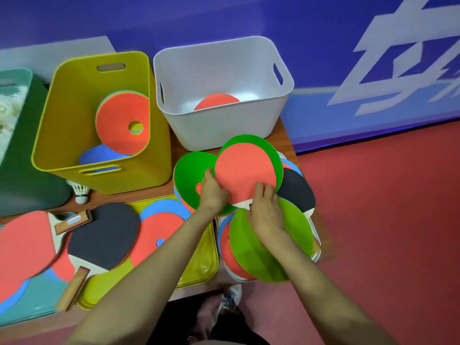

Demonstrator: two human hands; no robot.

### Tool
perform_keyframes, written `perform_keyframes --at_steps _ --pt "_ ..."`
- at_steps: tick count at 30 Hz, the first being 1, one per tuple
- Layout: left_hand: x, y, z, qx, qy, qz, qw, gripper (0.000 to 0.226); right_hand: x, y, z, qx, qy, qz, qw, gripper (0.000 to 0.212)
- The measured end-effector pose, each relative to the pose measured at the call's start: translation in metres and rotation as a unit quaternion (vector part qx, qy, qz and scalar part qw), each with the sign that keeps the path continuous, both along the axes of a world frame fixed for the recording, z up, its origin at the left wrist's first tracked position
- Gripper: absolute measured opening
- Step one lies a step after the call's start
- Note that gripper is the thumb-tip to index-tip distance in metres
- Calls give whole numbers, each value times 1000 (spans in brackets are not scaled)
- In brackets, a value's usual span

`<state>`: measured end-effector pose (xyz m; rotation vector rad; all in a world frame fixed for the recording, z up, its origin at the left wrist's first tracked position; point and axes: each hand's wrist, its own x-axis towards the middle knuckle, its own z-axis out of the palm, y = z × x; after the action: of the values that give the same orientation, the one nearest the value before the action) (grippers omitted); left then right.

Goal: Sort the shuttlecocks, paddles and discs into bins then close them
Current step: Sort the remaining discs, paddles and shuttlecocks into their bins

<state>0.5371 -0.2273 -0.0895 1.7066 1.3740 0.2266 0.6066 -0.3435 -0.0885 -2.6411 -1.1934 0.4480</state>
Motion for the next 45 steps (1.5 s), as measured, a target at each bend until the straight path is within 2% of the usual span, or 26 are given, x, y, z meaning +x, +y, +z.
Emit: perform_keyframes --at_steps 5,10,12,14,15,17,18,19,21,23,24,26,27,32,35,40,45 --pt "-7 -2 0 28 -27 -29 999 82 0 -8 -6 7 22 -9 1000 67" --pt "-18 3 6 10 -75 15 997 77 -2 -5 -2 70 37 -5 997 71" --pt "-23 1 11 24 -75 4 997 72 -3 -5 -2 94 50 3 994 71" --pt "-34 -3 18 93 -31 -62 993 61 -4 -5 -4 114 55 4 992 70" --pt "-41 -4 21 169 10 -102 980 53 -3 -5 -6 121 55 1 991 71" --pt "-57 -3 21 346 92 -144 923 40 -1 -3 -10 134 50 1 990 72" --pt "-64 -4 19 390 114 -127 905 42 0 -3 -13 143 48 2 989 72" --pt "-70 -6 17 390 122 -91 908 48 1 -2 -15 152 47 1 987 73" --pt "-78 -8 12 309 97 7 946 59 0 0 -19 167 49 -5 985 73" --pt "-82 -6 6 170 16 91 981 64 -3 1 -20 179 51 -13 983 71" --pt "-82 -4 6 90 -38 126 987 63 -4 2 -21 185 50 -16 981 70" --pt "-79 0 13 -26 -79 169 982 52 -6 3 -20 193 48 -25 980 69" --pt "-77 1 18 -32 -70 167 983 46 -5 2 -21 196 47 -33 979 68" --pt "-86 9 29 67 -37 133 988 37 -7 6 -20 209 42 -23 977 63" --pt "-99 14 25 90 -1 121 989 33 -9 12 -21 207 51 -15 977 63" --pt "-114 6 28 144 -5 93 985 34 -12 22 -14 195 59 22 979 54" --pt "-139 -12 41 216 69 72 971 38 -17 32 -19 176 56 21 983 56"
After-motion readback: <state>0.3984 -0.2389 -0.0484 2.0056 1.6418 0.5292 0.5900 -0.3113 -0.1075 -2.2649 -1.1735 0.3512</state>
